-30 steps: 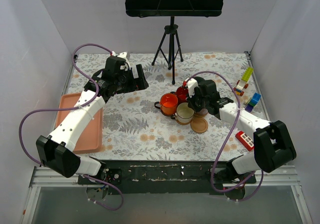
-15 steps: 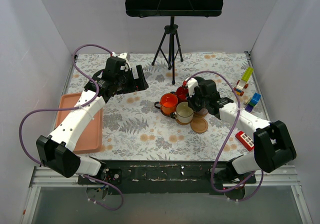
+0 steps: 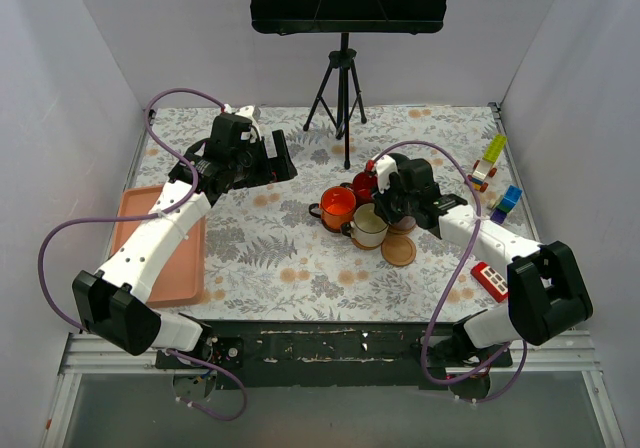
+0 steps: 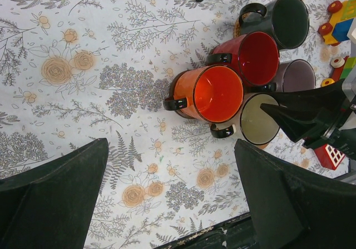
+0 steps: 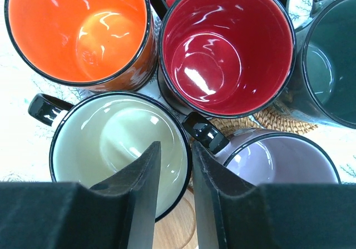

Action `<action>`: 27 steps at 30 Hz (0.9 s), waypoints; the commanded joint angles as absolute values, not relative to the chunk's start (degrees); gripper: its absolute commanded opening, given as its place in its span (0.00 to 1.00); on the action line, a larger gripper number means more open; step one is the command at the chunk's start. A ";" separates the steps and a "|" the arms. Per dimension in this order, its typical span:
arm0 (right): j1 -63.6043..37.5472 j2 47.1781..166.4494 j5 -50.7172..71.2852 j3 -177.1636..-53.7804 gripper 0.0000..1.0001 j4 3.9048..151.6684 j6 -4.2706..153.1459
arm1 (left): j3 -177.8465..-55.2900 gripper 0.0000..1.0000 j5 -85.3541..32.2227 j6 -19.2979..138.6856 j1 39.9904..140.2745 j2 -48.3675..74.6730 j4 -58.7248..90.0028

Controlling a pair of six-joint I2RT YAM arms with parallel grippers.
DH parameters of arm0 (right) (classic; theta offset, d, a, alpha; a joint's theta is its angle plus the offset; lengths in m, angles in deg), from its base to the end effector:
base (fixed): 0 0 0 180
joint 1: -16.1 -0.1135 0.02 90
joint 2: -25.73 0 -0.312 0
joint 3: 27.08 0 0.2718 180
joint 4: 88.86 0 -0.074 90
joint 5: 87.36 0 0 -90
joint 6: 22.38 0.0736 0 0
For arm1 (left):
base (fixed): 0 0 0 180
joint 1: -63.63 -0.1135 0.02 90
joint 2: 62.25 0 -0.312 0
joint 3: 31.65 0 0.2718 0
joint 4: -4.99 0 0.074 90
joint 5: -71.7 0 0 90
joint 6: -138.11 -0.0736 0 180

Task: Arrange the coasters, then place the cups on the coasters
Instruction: Place the cup on the coaster.

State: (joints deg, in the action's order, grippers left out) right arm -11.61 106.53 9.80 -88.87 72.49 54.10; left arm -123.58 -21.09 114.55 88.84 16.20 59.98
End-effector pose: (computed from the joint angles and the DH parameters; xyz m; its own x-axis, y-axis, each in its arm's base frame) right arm 0.2998 0.1678 0.2431 -0.3976 -0.4709 -0.7875 -0.6600 0.7430 -0.1110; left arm 0.2991 -0.1448 0.3848 -0.6599 -0.7013 -0.2697 -0.3664 0.6138 -0.6993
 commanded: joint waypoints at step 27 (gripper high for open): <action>-11.41 91.48 -6.23 -87.57 0.35 61.25 75.09 | -122.01 0.98 -21.82 114.38 88.42 14.91 59.67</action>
State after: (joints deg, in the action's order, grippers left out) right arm -11.63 93.41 -0.95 -90.14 64.36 70.50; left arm -122.75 -21.16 114.57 88.84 16.20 59.92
